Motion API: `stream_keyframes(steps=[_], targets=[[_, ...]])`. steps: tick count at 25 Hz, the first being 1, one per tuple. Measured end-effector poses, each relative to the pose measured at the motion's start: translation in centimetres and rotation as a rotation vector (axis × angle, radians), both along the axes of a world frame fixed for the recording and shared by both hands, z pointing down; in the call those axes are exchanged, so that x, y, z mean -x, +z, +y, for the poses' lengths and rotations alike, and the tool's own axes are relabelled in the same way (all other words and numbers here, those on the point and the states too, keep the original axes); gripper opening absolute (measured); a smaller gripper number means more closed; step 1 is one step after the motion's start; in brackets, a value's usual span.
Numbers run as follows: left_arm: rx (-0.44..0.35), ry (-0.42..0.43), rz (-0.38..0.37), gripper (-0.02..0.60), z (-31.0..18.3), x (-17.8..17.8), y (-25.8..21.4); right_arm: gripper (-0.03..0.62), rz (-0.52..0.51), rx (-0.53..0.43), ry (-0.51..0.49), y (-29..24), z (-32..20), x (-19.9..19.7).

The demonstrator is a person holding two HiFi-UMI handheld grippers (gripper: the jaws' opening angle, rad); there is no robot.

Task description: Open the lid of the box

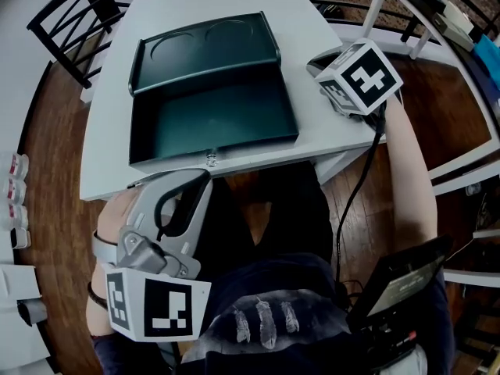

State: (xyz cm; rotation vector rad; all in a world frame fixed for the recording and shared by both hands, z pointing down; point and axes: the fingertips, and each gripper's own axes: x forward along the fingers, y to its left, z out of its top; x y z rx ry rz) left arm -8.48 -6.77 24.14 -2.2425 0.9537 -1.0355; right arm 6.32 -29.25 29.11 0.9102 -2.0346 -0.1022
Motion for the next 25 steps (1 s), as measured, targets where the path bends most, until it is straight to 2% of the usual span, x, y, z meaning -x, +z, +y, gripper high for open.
stream_keyframes(steps=[3, 7, 9, 14, 18, 25], targets=[[0.001, -0.059, -0.005, 0.017, -1.1, 3.1, -1.1, 0.003, -0.007, -0.014, -0.019, -0.2, -0.6, 0.9], [0.081, -0.266, 0.02, 0.017, -3.1, 8.6, -0.7, 0.003, 0.017, -0.024, -0.009, 0.1, -0.4, 0.4], [0.088, -0.321, 0.01, 0.017, -3.8, 10.2, -0.8, 0.003, 0.04, -0.04, -0.009, 0.1, -0.1, 0.2], [0.116, -0.375, -0.014, 0.017, -4.2, 12.0, -0.5, 0.003, 0.054, -0.03, -0.007, 0.4, 0.1, -0.1], [0.127, -0.364, -0.065, 0.017, -5.4, 12.9, -0.1, 0.003, 0.036, -0.013, -0.007, 0.5, 0.2, -0.1], [0.128, -0.433, -0.081, 0.016, -7.4, 15.1, 0.7, 0.003, 0.027, -0.019, -0.012, 0.4, -0.2, 0.1]])
